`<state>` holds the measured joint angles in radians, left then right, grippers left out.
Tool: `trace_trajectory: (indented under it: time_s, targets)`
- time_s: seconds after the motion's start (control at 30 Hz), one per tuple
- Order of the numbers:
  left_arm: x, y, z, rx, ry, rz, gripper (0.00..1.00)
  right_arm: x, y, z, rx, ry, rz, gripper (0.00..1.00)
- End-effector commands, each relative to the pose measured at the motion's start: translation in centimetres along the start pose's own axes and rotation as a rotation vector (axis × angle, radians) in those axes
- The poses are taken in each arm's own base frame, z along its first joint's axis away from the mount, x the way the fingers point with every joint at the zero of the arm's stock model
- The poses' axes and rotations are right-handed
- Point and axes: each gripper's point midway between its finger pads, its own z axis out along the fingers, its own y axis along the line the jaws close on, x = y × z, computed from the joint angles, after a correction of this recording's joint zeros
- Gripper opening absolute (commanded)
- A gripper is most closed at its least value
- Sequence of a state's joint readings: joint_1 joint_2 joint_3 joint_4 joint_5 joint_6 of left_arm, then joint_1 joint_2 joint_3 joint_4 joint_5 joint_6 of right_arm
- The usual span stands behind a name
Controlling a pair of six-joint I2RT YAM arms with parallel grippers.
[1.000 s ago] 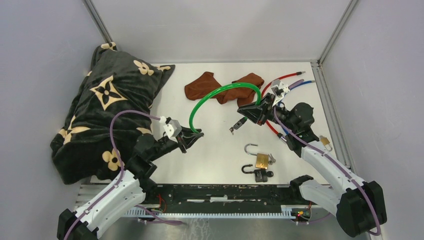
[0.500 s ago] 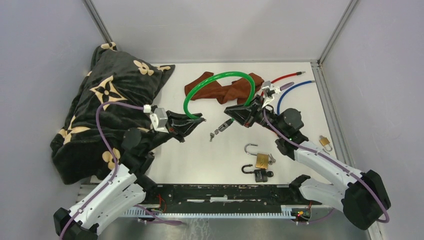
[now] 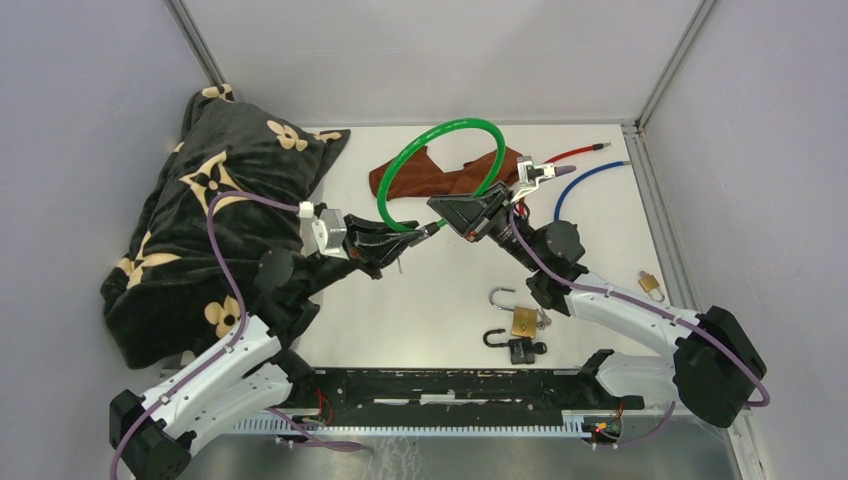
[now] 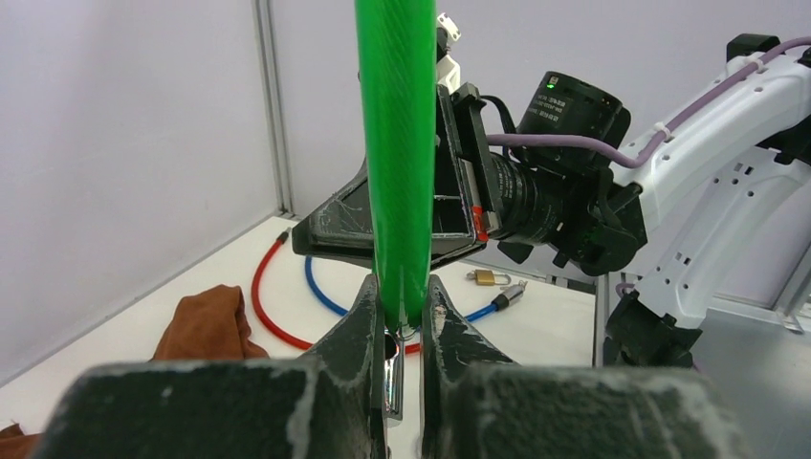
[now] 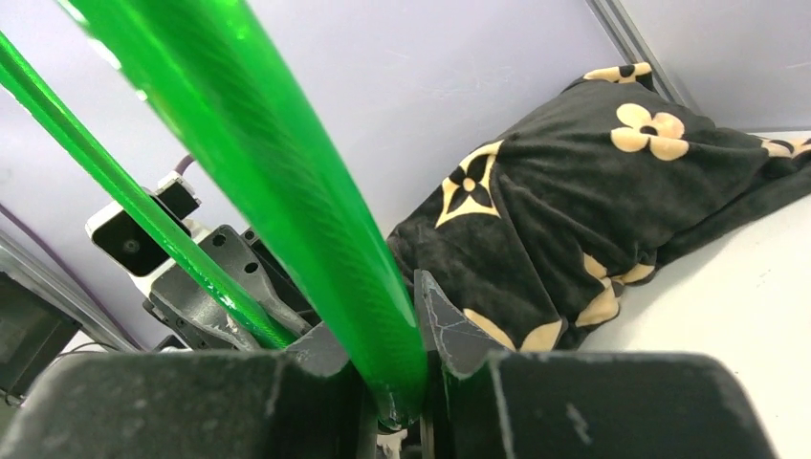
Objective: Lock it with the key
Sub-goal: Lock the lock.
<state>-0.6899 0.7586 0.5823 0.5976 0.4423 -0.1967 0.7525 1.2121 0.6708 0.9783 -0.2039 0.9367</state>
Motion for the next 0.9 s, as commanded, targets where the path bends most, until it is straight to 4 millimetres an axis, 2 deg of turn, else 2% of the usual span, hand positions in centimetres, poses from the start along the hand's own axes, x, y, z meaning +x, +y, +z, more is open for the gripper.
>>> trace_trajectory:
  time_s: [0.0,0.27,0.43,0.53,0.87]
  targets:
    - [-2.8,0.3,0.3,-0.017,-0.098,0.089,0.02,-3.1,3.6,1.0,-0.094,-0.109,0.013,0.0]
    - [-3.3,0.8,-0.1,-0.046,-0.089,0.168,0.02,-3.0,3.7,0.8,-0.098,-0.105,0.007,0.0]
    - [-1.8,0.4,-0.3,-0.023,-0.043,0.139,0.02,-3.3,4.1,1.0,-0.109,-0.11,0.011,0.0]
    - [-1.6,0.1,-0.2,-0.003,-0.05,0.128,0.02,-3.2,4.5,1.2,-0.133,-0.109,0.031,0.0]
    - [1.3,1.0,0.1,-0.029,0.033,0.077,0.02,-3.8,5.5,1.2,-0.159,-0.139,0.046,0.0]
